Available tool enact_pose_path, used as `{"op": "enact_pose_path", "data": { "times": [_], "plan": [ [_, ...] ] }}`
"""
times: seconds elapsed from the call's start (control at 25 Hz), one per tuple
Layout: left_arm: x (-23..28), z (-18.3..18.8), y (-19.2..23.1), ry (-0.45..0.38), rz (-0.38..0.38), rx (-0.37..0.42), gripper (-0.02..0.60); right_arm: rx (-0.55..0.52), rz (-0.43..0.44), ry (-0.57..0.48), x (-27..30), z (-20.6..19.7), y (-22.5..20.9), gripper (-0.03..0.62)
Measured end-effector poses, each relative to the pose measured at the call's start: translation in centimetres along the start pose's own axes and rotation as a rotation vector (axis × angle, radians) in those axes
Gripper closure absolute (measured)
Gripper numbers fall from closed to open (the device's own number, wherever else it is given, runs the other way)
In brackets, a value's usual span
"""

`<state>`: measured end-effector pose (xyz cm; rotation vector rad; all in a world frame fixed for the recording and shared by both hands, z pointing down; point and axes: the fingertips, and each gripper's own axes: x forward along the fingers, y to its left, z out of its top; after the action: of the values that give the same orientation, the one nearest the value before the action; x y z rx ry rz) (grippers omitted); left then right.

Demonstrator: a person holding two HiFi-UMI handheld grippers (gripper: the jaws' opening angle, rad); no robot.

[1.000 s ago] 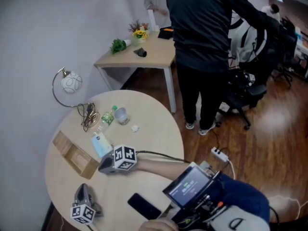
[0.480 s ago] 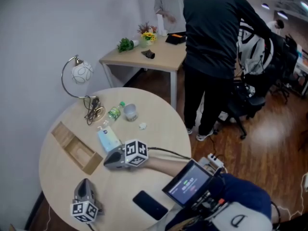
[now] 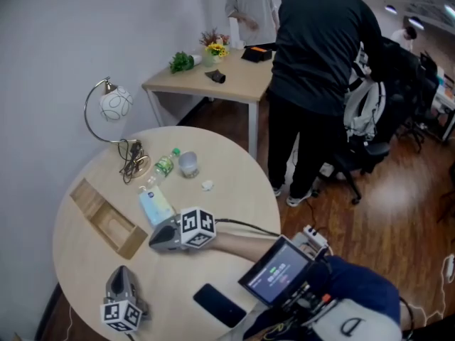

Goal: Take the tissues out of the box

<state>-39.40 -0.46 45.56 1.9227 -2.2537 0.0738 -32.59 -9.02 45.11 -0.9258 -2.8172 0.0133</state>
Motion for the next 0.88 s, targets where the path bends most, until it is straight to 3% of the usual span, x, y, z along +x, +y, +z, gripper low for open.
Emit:
{"op": "enact_pose_path", "data": {
  "times": [0.88],
  "plan": [
    [0.11,0.21,0.00,-0.005,-0.003,-0.002,0.577,-0.001,0.001,0.001,-0.09,0.03,0.01,0.588]
  ]
}}
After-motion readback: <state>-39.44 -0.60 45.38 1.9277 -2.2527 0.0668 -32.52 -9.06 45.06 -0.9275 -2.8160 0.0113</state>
